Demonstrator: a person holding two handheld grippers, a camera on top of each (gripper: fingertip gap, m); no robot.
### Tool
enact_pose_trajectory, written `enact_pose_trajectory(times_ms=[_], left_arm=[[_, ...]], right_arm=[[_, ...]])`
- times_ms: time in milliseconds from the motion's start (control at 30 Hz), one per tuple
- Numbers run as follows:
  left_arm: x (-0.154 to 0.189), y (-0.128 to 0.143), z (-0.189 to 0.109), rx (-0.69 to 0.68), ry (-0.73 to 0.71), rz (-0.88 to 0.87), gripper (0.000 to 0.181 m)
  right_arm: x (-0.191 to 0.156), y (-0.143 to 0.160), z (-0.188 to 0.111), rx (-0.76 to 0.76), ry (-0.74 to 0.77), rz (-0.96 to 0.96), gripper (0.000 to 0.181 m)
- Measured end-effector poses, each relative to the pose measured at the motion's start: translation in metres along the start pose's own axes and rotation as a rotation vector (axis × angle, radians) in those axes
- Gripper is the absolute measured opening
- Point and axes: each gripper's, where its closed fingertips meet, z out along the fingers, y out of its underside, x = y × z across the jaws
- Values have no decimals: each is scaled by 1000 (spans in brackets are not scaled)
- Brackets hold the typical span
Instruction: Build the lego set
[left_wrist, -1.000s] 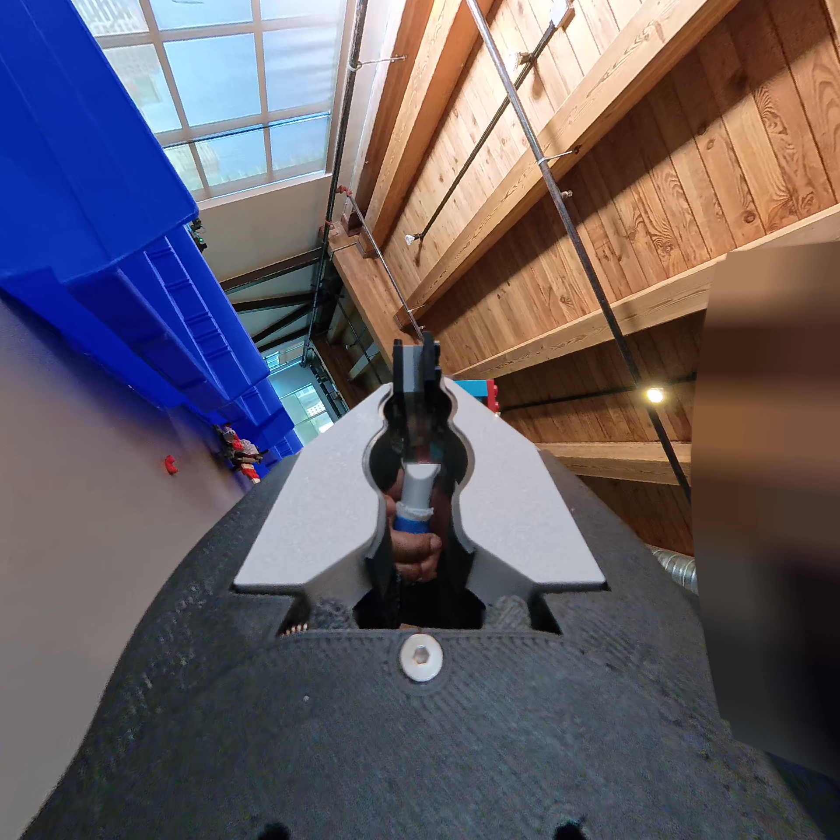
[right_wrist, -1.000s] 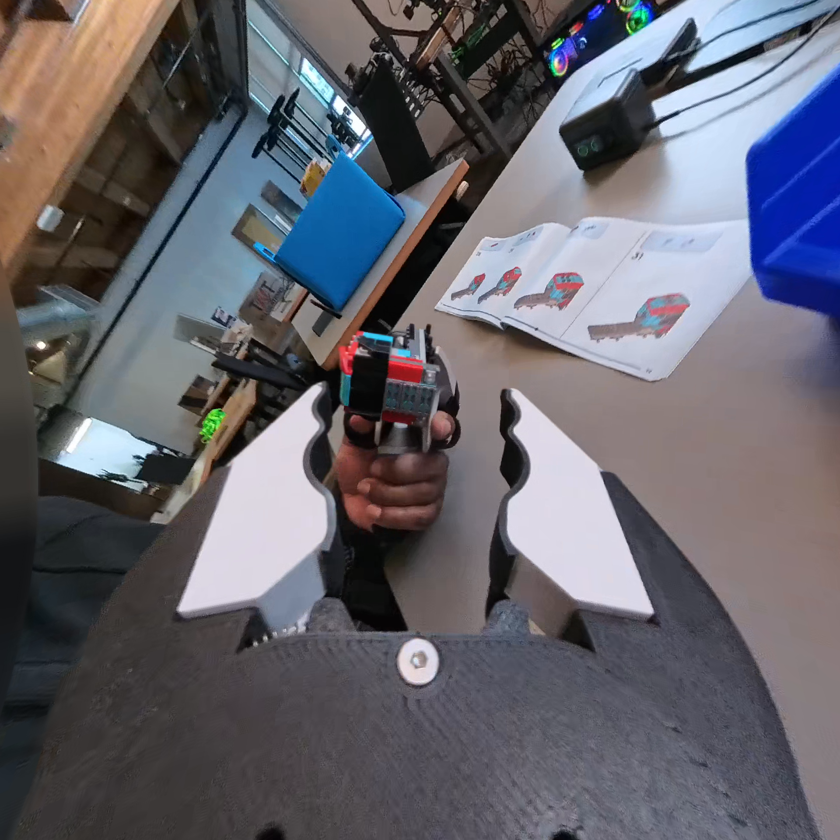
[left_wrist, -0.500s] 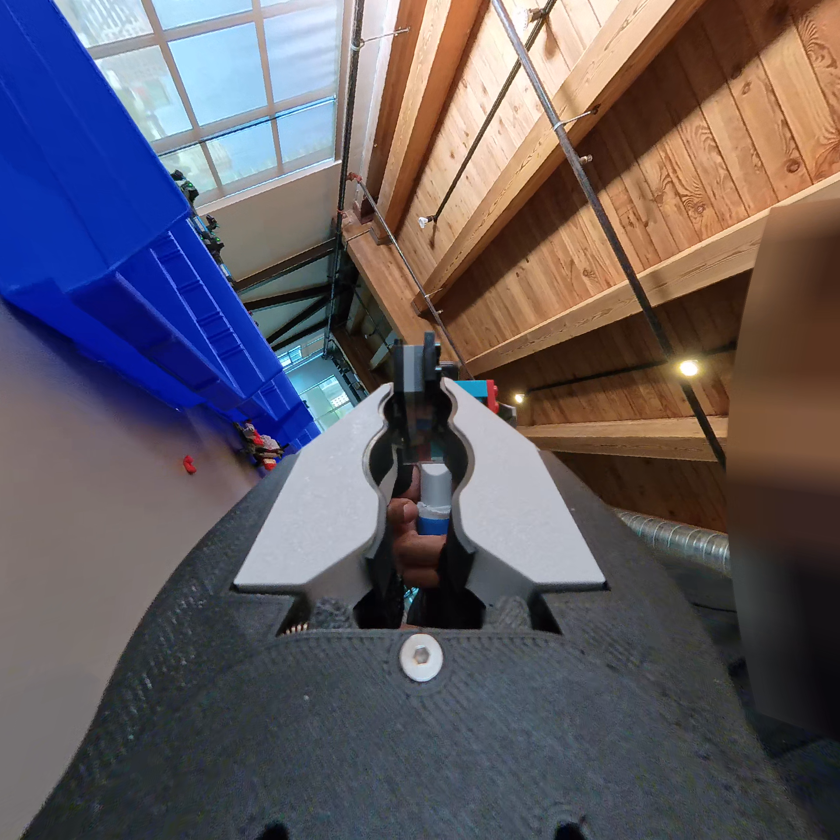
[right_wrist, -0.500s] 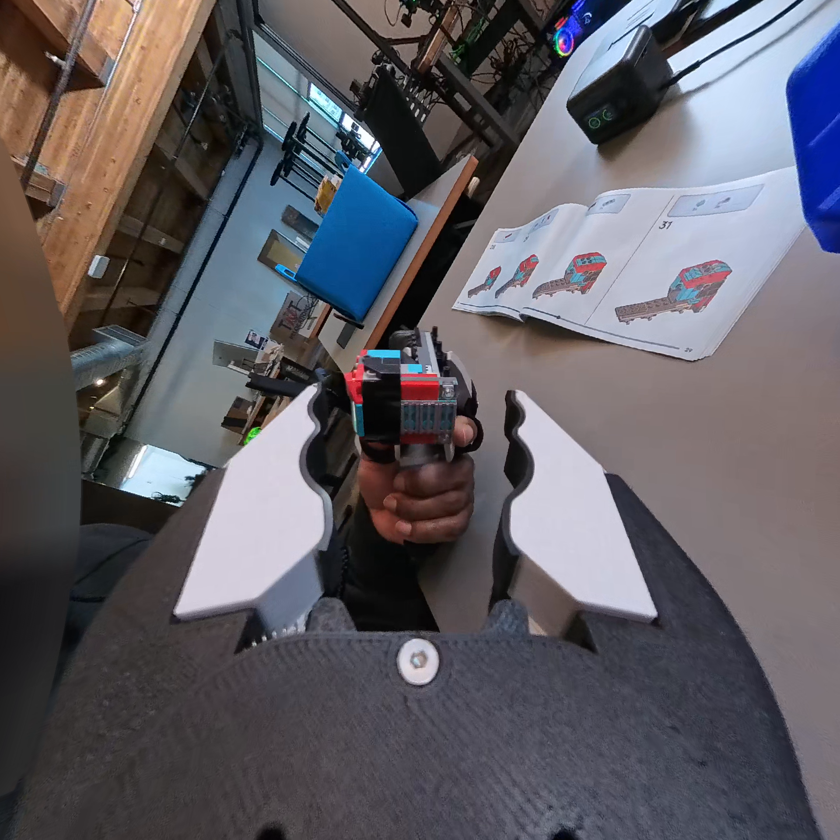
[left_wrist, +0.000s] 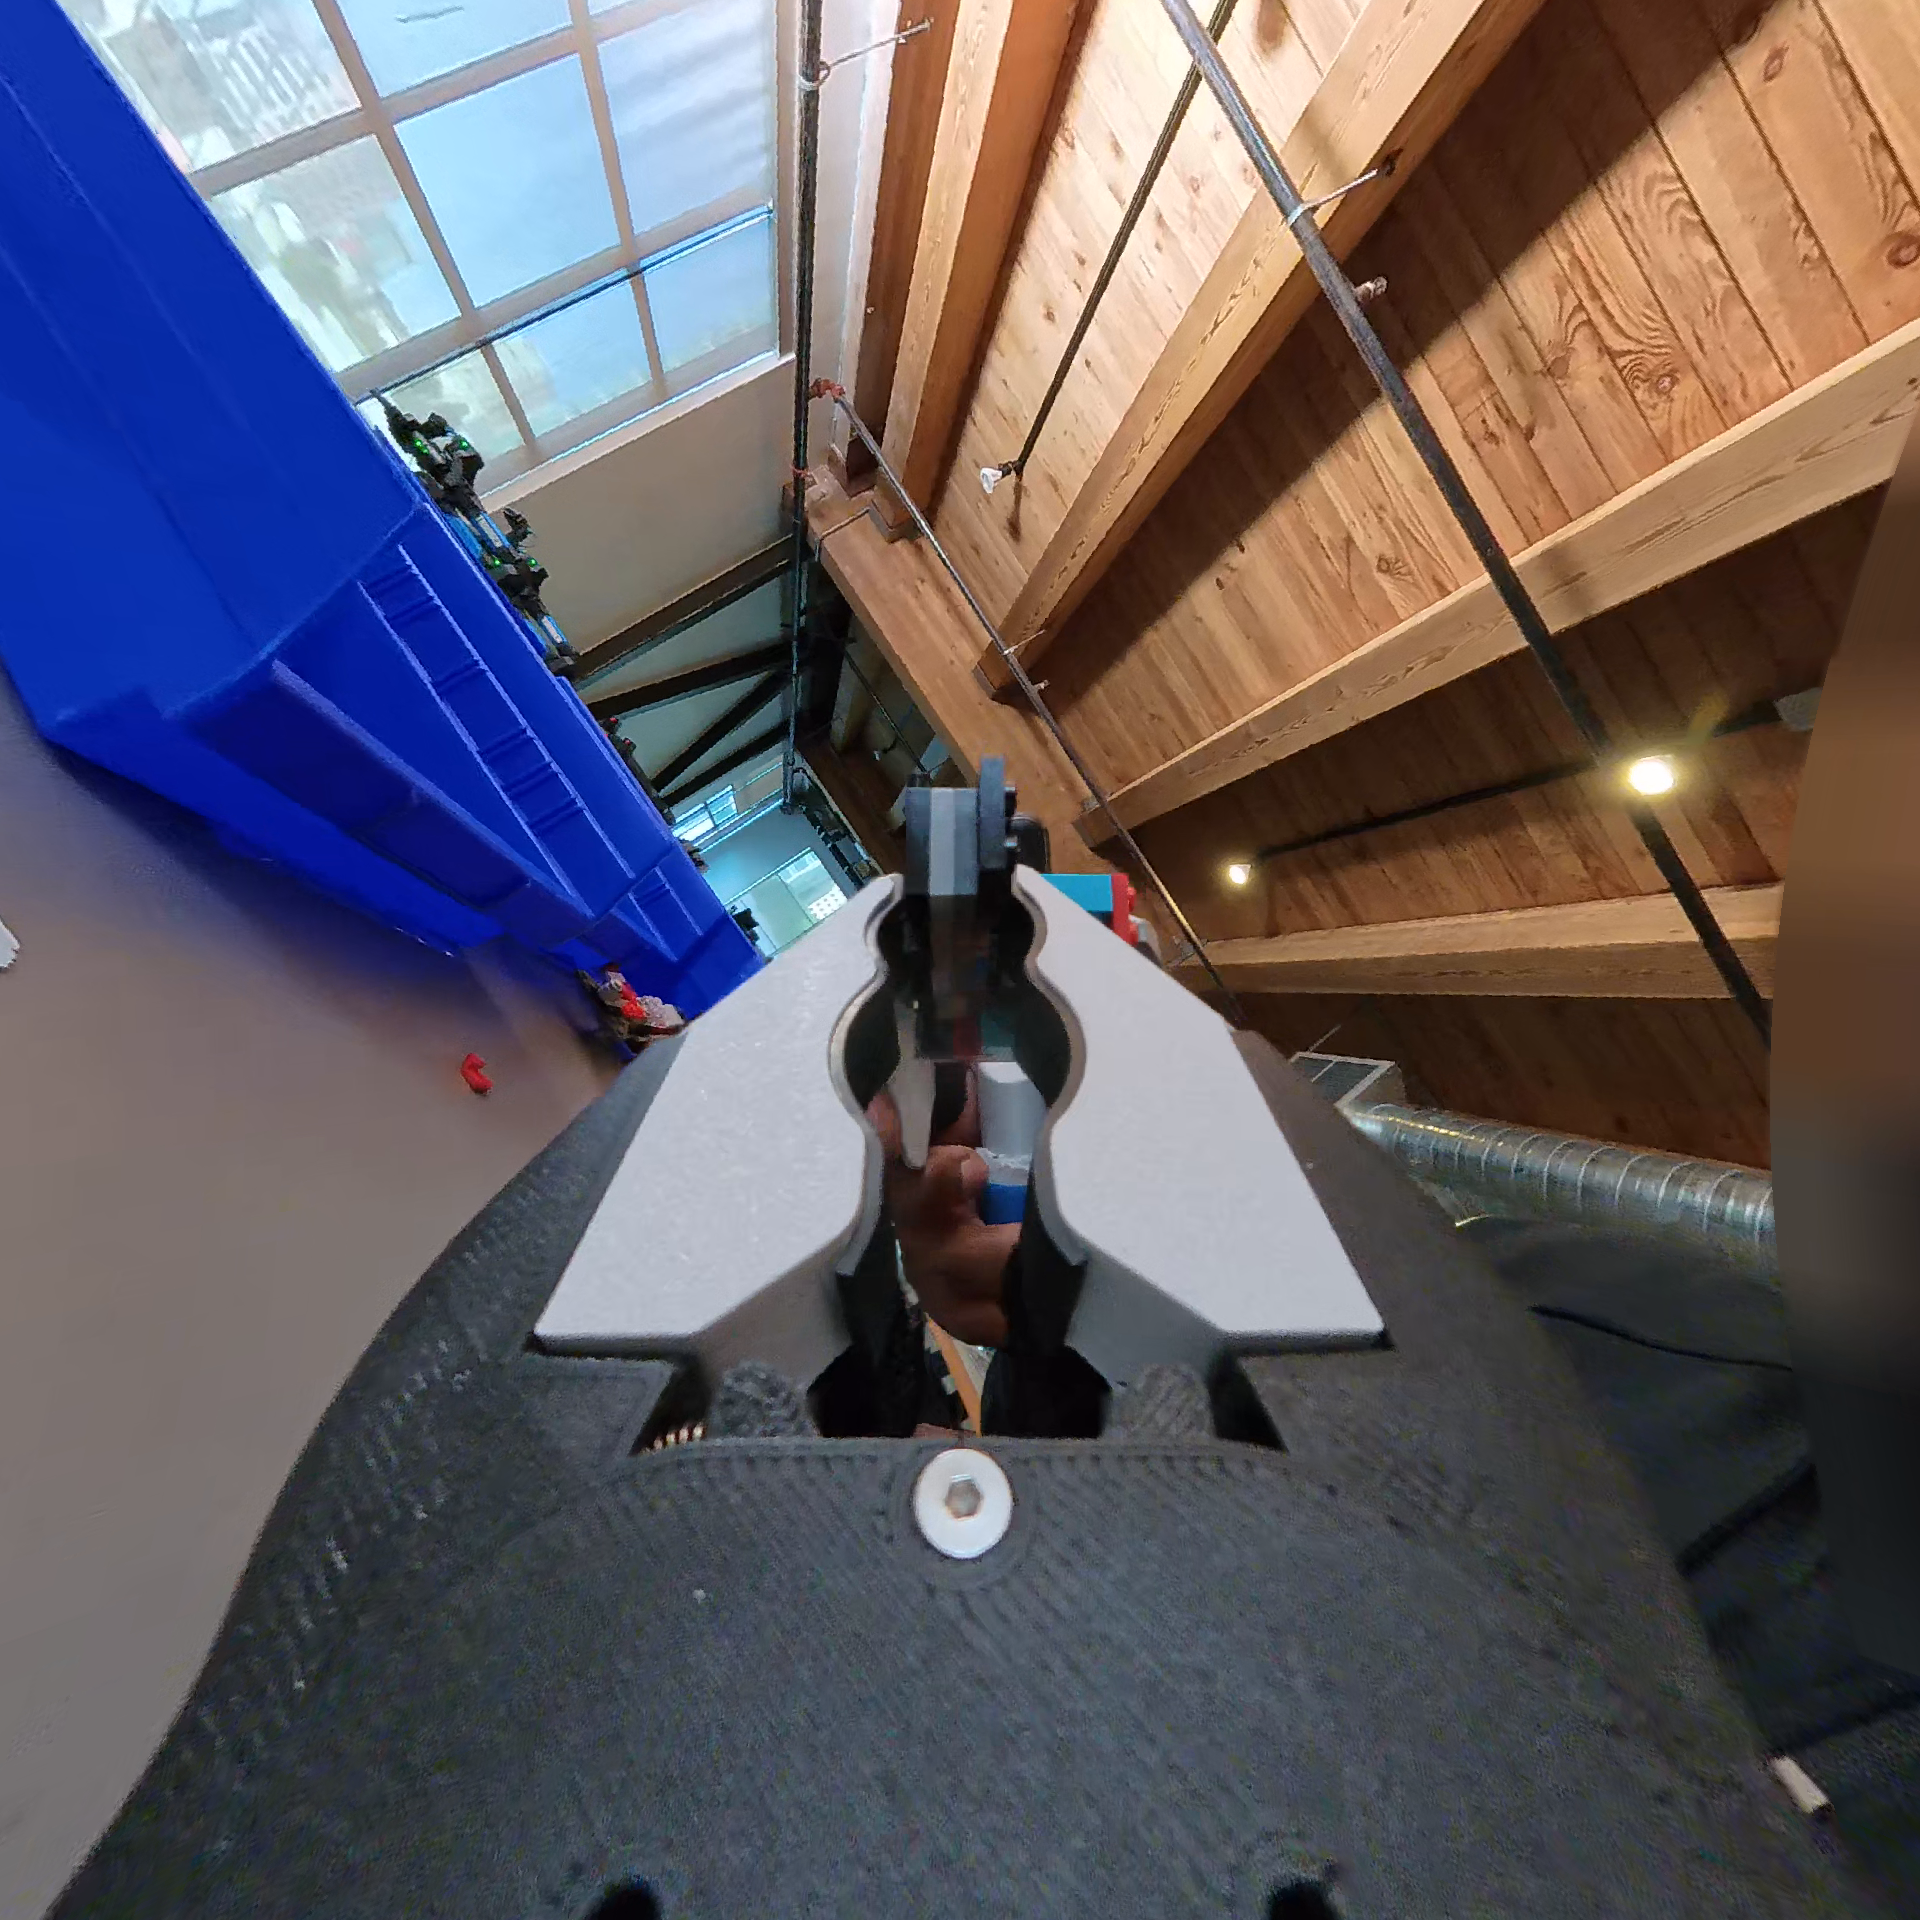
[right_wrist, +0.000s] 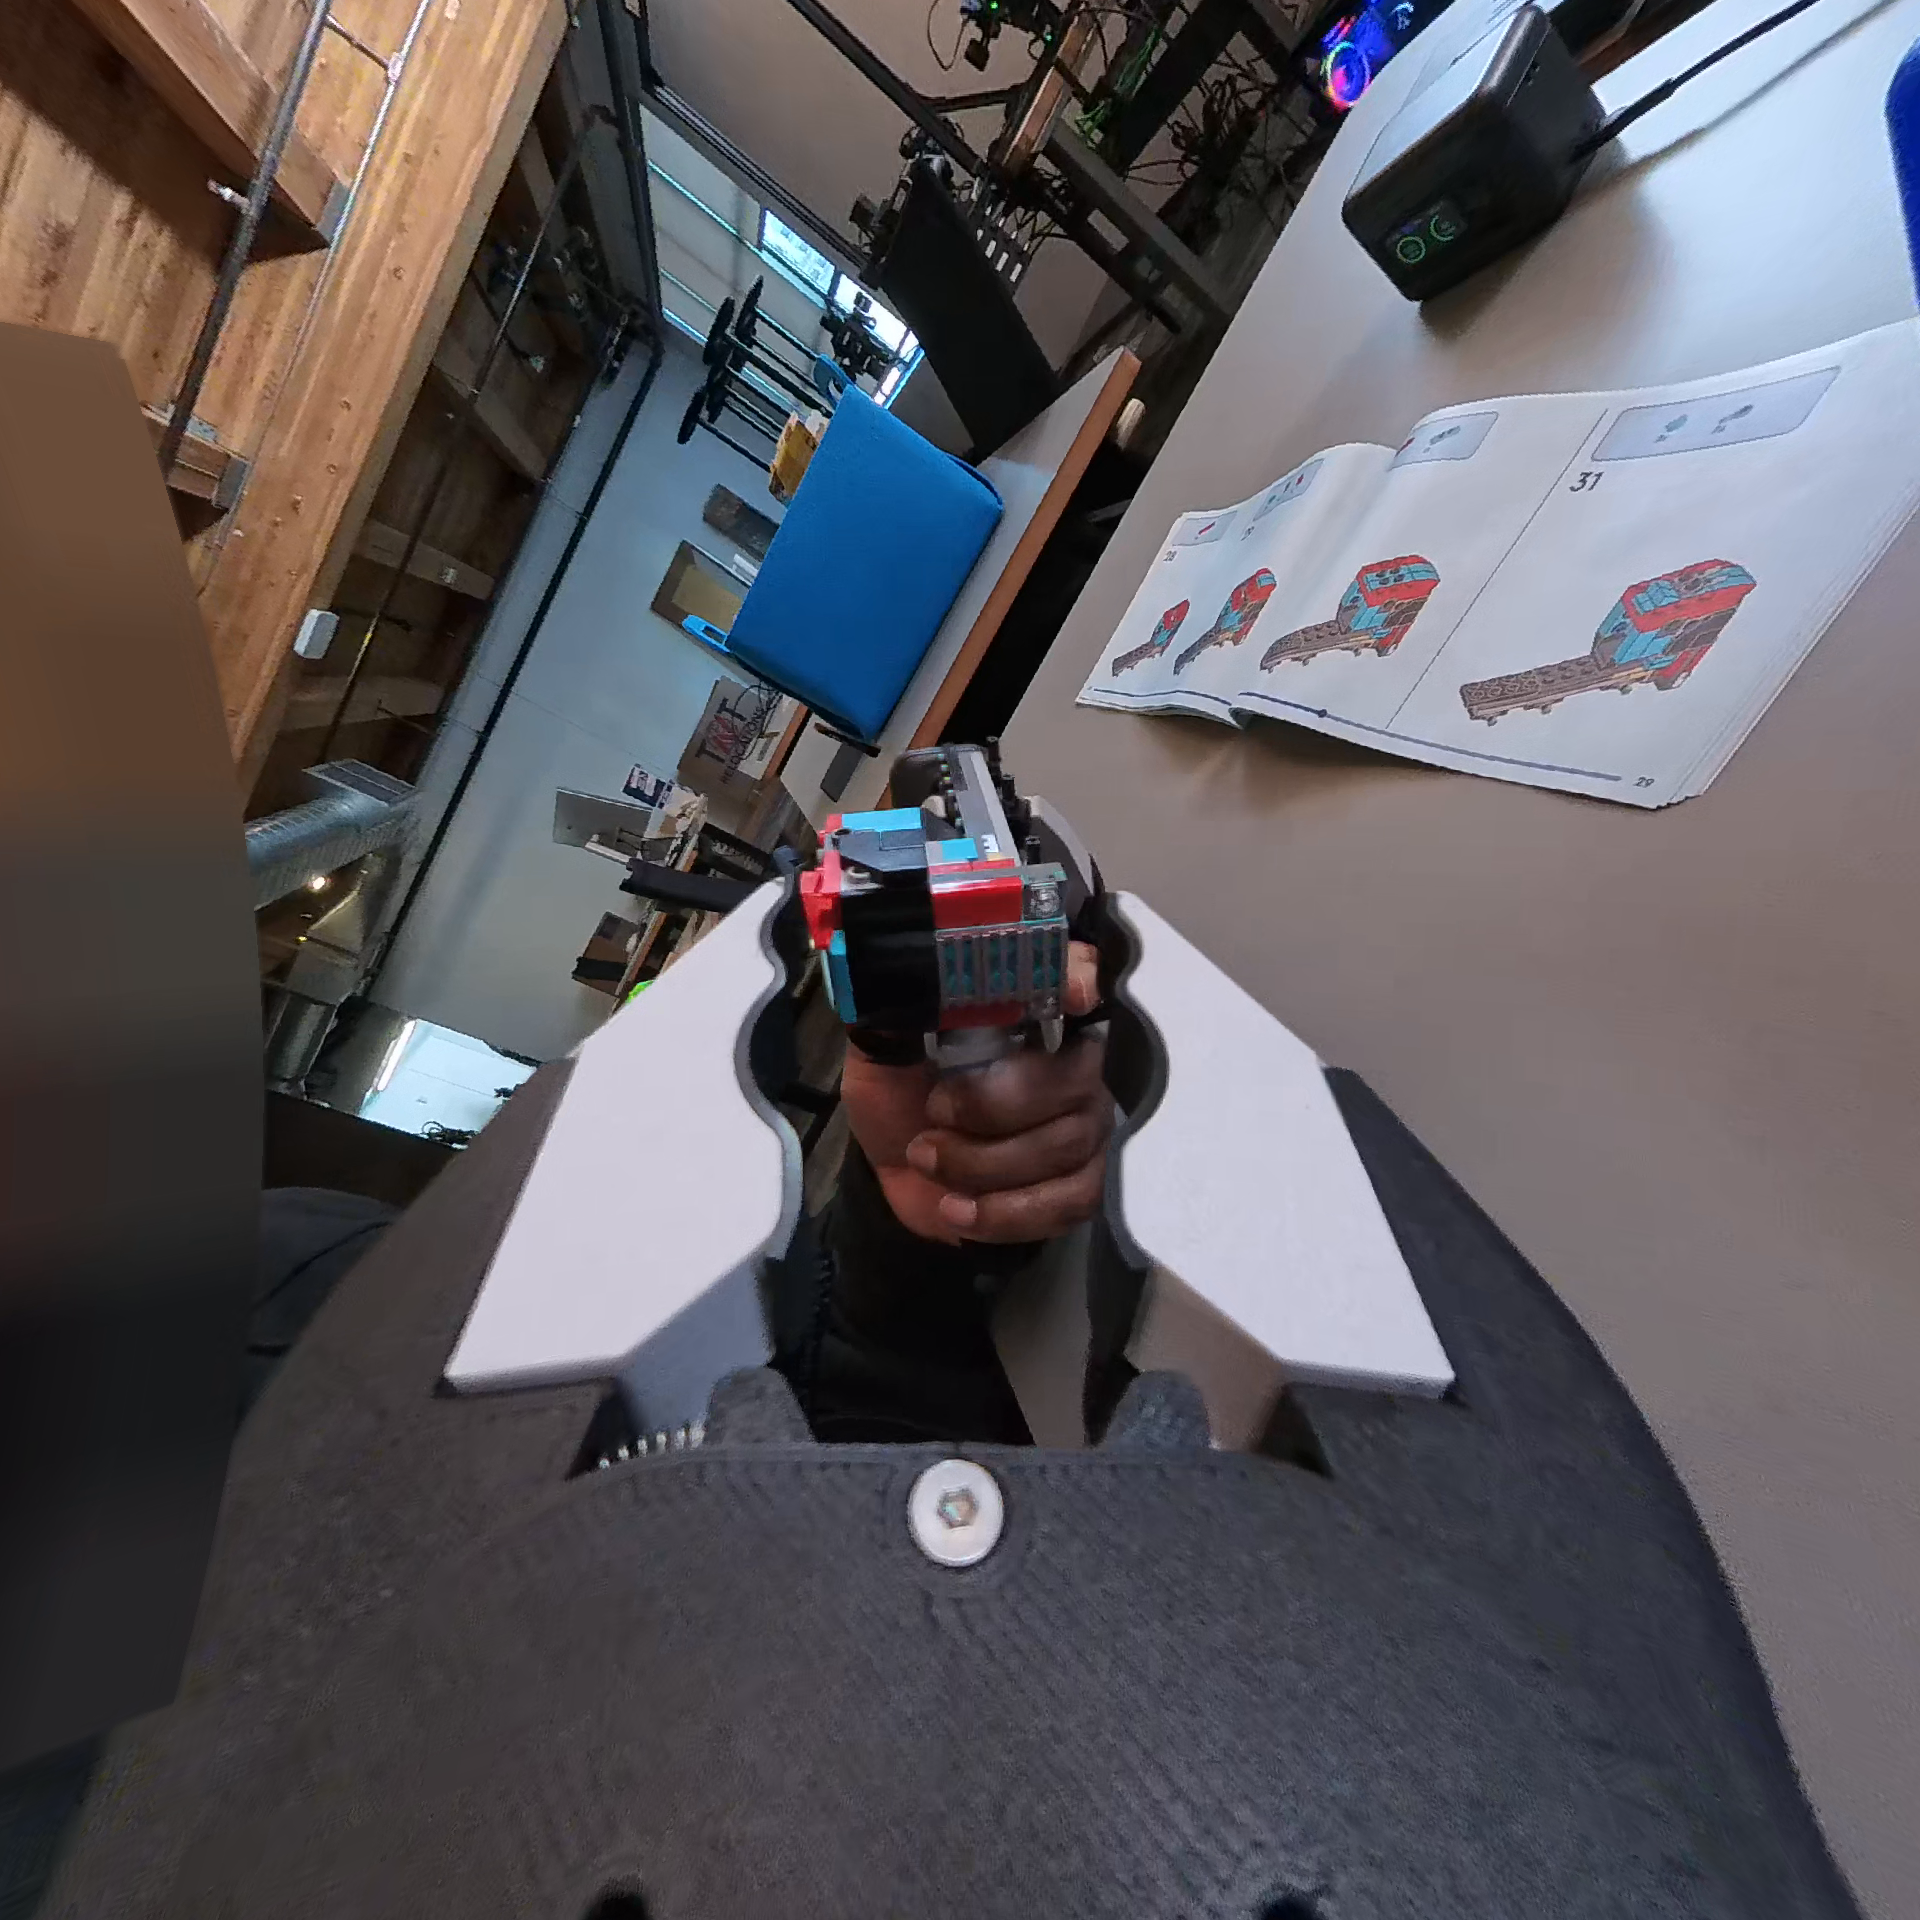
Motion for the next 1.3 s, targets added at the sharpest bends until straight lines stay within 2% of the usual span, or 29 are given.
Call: enact_pose_trajectory(times_ms=[100,1300], left_arm=[[1,0,0,-2,-2,24,15],[26,-13,-5,71,123,51,15]], right_arm=[[-3,0,0,7,-17,-7,49],[-29,1,8,68,-47,-170,47]])
